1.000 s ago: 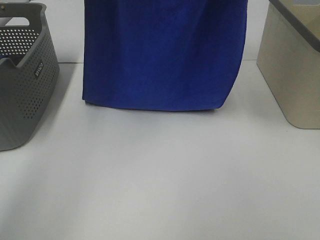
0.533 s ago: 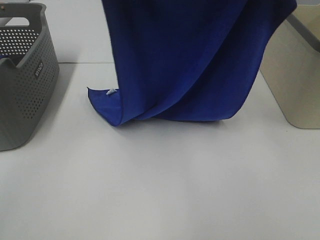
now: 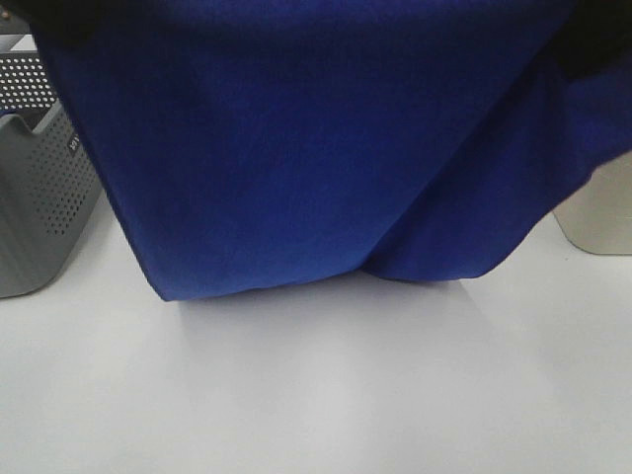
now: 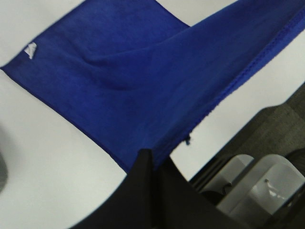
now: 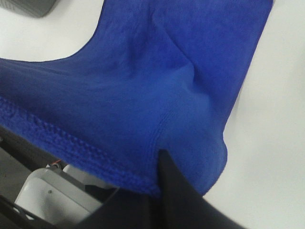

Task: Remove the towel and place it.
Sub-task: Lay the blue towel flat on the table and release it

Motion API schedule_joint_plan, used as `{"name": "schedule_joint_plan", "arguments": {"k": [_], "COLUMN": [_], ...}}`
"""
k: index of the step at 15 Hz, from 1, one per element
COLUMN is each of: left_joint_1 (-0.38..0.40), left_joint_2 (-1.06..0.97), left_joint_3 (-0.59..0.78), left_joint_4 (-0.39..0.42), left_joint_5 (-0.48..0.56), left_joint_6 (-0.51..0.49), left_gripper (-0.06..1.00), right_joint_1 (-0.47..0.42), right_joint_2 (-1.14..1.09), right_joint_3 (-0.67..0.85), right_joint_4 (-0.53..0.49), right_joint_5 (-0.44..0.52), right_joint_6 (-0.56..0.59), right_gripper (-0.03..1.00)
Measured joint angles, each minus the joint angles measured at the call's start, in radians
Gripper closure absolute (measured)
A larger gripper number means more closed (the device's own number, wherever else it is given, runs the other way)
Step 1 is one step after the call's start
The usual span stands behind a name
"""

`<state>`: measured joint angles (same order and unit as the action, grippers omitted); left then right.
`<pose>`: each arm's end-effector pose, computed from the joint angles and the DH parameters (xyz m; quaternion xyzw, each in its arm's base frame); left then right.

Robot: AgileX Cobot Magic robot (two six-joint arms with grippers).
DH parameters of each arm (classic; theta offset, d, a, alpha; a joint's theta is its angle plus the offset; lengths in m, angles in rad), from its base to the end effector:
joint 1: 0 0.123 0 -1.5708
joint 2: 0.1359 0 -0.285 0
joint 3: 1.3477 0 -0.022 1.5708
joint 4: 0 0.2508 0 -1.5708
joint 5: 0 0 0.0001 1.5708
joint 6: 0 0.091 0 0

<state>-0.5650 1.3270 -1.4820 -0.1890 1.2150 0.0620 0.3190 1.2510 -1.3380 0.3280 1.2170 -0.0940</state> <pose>0.2096 -0.1518 0.4141 0.2883 0.9067 -0.1642 0.2606 0.2155 0.1002 0.3942 -0.1809 0.9352 0.1905 0.2376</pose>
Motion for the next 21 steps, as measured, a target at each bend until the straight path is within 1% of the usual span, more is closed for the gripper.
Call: {"name": "schedule_joint_plan", "arguments": {"k": [2,5,6,7,8,11,15,16,18,19,20,21], "left_joint_1": [0.000,-0.001,-0.001,-0.001,-0.032,-0.110,-0.187,-0.190,-0.192,-0.192,-0.192,-0.192], "left_joint_2": [-0.030,-0.061,-0.065,-0.065,-0.065,-0.066,-0.096,-0.113,-0.139,-0.139,-0.137,-0.128], "left_joint_3": [0.124,0.301,0.404,0.404,0.492,0.610,0.712,0.730,0.751,0.751,0.756,0.760], "left_joint_4": [-0.054,-0.089,-0.136,-0.136,-0.178,-0.192,-0.240,-0.240,-0.195,-0.195,-0.159,-0.157], "left_joint_5": [-0.003,-0.012,-0.018,-0.018,-0.020,-0.031,-0.046,-0.052,-0.067,-0.067,-0.071,-0.071], "left_joint_6": [0.008,0.009,0.029,0.029,0.078,0.096,0.096,0.090,0.046,0.046,0.014,0.010], "left_gripper": [0.94,0.94,0.94,0.94,0.94,0.94,0.94,0.94,0.94,0.94,0.94,0.94], "right_joint_1": [0.000,0.000,0.001,0.001,0.001,0.001,0.001,0.001,0.001,0.001,0.001,0.001], "right_joint_2": [-0.033,-0.081,-0.091,-0.091,-0.091,-0.092,-0.093,-0.093,-0.093,-0.093,-0.093,-0.093], "right_joint_3": [0.102,0.260,0.379,0.379,0.488,0.591,0.695,0.709,0.733,0.733,0.761,0.782], "right_joint_4": [0.021,0.066,0.094,0.094,0.115,0.174,0.217,0.229,0.261,0.261,0.296,0.304], "right_joint_5": [-0.001,-0.004,-0.005,-0.005,-0.005,-0.005,-0.005,-0.005,-0.005,-0.005,-0.008,-0.009], "right_joint_6": [-0.001,-0.001,-0.001,-0.001,-0.003,-0.014,-0.037,-0.040,-0.059,-0.059,-0.079,-0.089], "right_gripper": [0.95,0.95,0.95,0.95,0.95,0.95,0.95,0.95,0.95,0.95,0.95,0.95]}}
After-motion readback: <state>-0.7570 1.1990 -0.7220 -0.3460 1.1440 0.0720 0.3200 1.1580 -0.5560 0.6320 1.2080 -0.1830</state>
